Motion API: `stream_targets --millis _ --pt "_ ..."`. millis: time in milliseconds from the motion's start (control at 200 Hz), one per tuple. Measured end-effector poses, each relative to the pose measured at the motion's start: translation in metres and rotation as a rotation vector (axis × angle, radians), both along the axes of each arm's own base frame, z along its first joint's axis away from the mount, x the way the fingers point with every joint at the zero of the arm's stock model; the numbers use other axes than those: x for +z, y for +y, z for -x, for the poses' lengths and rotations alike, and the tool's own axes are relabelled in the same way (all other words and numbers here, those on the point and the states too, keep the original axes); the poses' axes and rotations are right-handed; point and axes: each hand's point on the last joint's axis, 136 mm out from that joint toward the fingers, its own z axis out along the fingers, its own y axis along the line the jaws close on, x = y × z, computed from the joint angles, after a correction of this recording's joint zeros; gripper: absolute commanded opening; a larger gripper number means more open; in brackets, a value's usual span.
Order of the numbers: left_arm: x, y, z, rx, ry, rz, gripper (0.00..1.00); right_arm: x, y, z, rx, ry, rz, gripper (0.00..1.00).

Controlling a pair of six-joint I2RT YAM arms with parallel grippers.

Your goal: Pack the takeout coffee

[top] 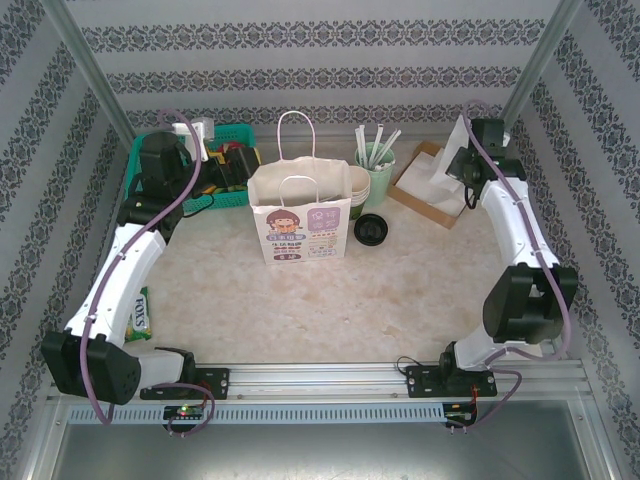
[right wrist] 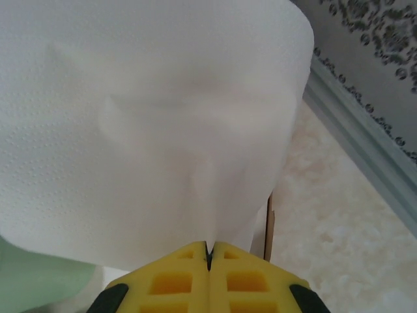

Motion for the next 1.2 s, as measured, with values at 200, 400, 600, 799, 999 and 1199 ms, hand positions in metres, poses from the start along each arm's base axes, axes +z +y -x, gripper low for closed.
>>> stream_targets --millis 200,400,600,799,999,1199 --pt "-0.002 -0.001 -0.001 -0.003 0.004 0.0 1.0 -0.054 -0.001 -0.02 0.002 0.127 -0.01 0.09" --pt "-0.003 -0.001 -0.001 -0.003 0.007 0.0 1.0 -0.099 0.002 -0.049 0.034 0.233 -0.03 0.36" --pt "-0.006 0.0 0.0 -0.003 0.013 -0.001 1.0 -0.094 0.004 -0.055 0.061 0.228 -0.051 0.6" --pt "-0.008 -0.001 -0.002 -0.003 0.02 -0.001 1.0 -0.097 -0.017 -0.016 0.016 0.224 -0.169 0.8" --pt "-0.014 -0.001 -0.005 -0.002 0.034 -0.003 1.0 -0.123 -0.057 0.0 -0.097 0.201 -0.364 0.82" --pt "-0.014 0.0 -0.006 0.003 0.033 -0.005 1.0 -0.148 -0.065 -0.017 -0.128 0.164 -0.476 0.82"
